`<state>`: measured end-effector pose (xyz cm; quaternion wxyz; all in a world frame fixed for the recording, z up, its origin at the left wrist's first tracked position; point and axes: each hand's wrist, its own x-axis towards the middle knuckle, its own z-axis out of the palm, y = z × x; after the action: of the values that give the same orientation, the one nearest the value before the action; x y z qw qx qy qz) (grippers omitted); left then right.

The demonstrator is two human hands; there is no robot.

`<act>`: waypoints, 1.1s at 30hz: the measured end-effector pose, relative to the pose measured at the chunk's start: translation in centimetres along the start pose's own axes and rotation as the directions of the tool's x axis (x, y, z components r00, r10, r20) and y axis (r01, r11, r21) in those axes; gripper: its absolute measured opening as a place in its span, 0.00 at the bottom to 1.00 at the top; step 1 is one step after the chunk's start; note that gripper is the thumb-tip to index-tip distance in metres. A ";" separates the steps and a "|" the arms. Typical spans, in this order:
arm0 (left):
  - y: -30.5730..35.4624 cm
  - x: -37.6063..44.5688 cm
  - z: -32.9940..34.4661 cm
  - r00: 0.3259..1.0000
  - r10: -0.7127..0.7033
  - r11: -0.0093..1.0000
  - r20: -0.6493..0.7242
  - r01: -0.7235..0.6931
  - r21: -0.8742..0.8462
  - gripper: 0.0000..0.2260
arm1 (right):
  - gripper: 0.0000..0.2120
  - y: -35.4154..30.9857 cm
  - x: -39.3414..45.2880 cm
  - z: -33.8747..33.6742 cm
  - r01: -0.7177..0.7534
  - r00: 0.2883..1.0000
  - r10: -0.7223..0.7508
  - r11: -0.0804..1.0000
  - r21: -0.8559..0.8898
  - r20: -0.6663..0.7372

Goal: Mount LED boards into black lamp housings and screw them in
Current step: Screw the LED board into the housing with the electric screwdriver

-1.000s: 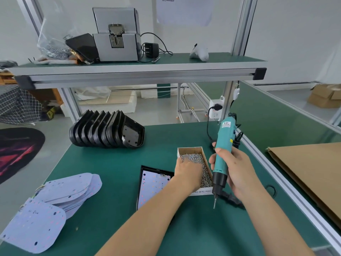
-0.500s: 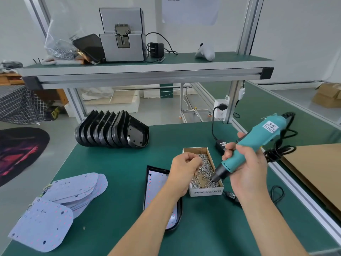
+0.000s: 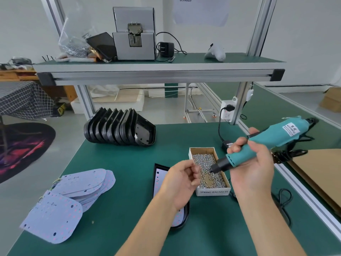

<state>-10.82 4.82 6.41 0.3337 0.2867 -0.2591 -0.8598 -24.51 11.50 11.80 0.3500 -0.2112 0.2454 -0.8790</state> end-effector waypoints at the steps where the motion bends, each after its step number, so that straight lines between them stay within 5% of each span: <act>1: 0.0 -0.9 -0.3 0.999 -0.003 0.999 0.037 0.005 -0.042 0.05 | 0.15 -0.1 -0.3 0.4 0.002 1.000 -0.002 1.000 0.021 0.015; 6: -0.3 -5.2 -0.8 0.991 0.078 0.987 0.113 -0.061 -0.147 0.06 | 0.12 -0.4 -2.1 2.9 -0.005 0.997 -0.005 0.992 0.128 0.074; 19: -0.3 -9.7 0.3 0.932 0.362 0.932 -0.009 -0.362 0.009 0.07 | 0.12 0.0 -5.3 6.1 0.014 0.988 -0.029 0.994 0.105 0.149; 33: -0.5 -10.1 0.2 0.922 0.382 0.923 -0.062 -0.378 0.066 0.12 | 0.11 0.2 -5.1 6.0 0.039 0.989 -0.056 0.992 0.121 0.135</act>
<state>-4.96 12.44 9.45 0.4958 0.2712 -0.3200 -0.7604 -17.75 13.36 15.43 0.3570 -0.2562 0.1630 -0.8834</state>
